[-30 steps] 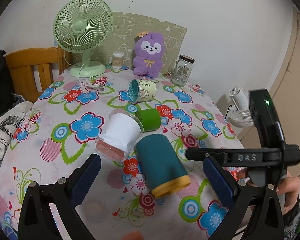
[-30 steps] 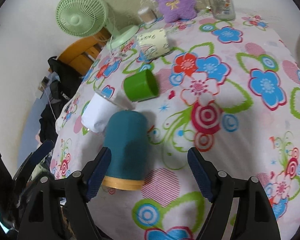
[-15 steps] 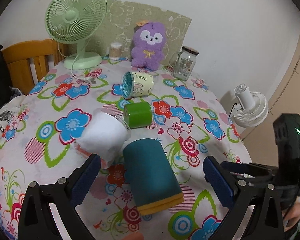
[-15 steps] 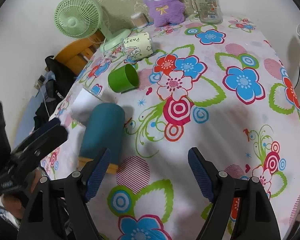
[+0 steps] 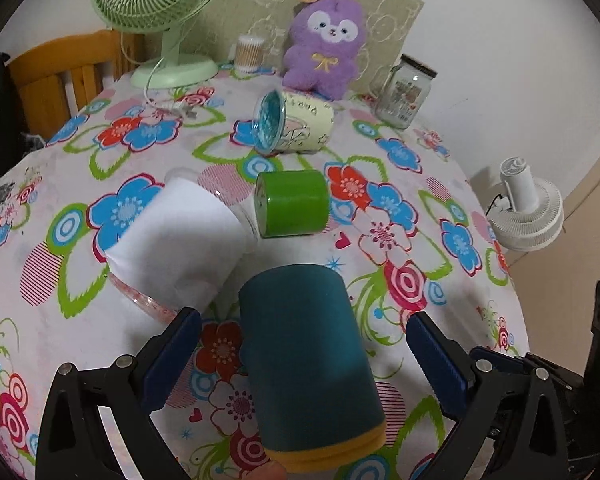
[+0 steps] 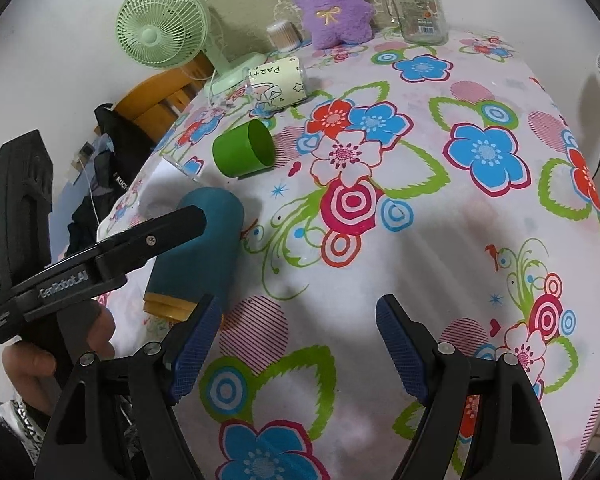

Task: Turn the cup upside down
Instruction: 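Grasp the teal cup with the left gripper and tip it rim-down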

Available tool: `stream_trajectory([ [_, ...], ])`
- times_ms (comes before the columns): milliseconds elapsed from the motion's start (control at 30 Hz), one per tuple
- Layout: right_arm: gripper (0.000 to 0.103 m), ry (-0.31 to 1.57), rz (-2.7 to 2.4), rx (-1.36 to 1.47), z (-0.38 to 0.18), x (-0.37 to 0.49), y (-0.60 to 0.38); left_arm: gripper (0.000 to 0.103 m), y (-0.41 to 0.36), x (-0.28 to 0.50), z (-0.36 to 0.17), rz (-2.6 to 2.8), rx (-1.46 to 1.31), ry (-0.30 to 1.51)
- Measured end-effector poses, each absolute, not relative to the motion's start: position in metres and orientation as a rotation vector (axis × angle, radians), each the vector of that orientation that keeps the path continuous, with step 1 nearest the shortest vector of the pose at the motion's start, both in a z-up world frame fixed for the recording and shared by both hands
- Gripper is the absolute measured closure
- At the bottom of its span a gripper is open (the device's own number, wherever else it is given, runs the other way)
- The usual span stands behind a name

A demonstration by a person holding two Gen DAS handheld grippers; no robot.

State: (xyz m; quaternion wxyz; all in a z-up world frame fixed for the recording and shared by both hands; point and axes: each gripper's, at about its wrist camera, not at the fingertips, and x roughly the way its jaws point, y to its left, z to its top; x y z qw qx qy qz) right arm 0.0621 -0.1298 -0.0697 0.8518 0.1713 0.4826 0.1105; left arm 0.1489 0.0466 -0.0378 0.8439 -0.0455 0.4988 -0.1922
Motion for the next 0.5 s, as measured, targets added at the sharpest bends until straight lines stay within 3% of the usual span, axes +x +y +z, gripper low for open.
stream_trajectory([
  [467,0.021,1.014,0.233,0.369,-0.075,0.062,-0.131,0.000,0.041,0.160,-0.054,-0.390,-0.101,1.112],
  [500,0.021,1.016,0.238,0.370,-0.075,0.063,-0.131,0.004,0.042,0.161,-0.054,-0.389,-0.115,1.109],
])
